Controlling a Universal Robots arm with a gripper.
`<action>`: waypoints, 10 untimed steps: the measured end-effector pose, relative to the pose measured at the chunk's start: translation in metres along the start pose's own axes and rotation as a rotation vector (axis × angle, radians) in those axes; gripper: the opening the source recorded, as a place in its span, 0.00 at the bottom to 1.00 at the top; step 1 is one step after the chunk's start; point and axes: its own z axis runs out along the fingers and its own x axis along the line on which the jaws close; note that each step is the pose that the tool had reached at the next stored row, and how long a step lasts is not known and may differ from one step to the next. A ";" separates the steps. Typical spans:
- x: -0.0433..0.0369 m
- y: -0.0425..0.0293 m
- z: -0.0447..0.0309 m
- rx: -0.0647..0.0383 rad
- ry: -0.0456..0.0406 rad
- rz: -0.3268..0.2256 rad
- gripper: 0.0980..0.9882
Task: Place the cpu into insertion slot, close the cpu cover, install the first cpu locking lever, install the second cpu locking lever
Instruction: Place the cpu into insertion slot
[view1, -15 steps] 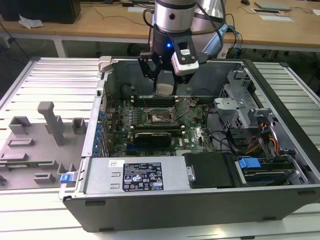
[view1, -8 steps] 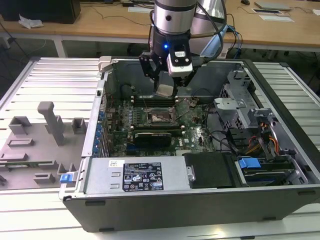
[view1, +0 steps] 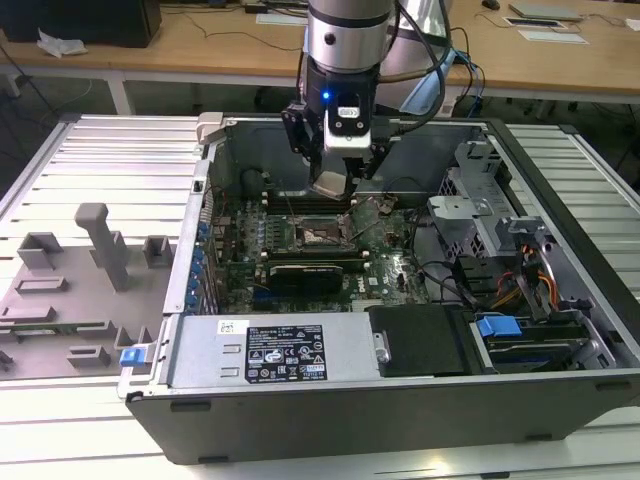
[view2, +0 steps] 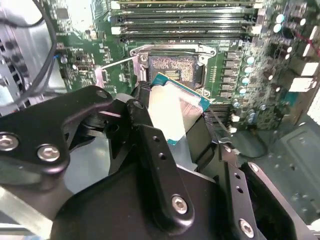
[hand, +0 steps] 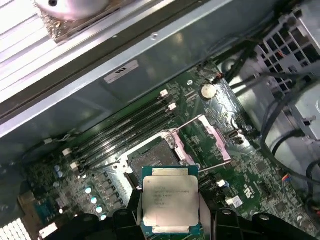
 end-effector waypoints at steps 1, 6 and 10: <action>0.0000 -0.0001 0.0009 -0.001 -0.0029 0.035 0.50; -0.0001 -0.0004 0.0043 -0.003 -0.0115 0.142 0.50; -0.0002 -0.0006 0.0075 -0.005 -0.0190 0.234 0.50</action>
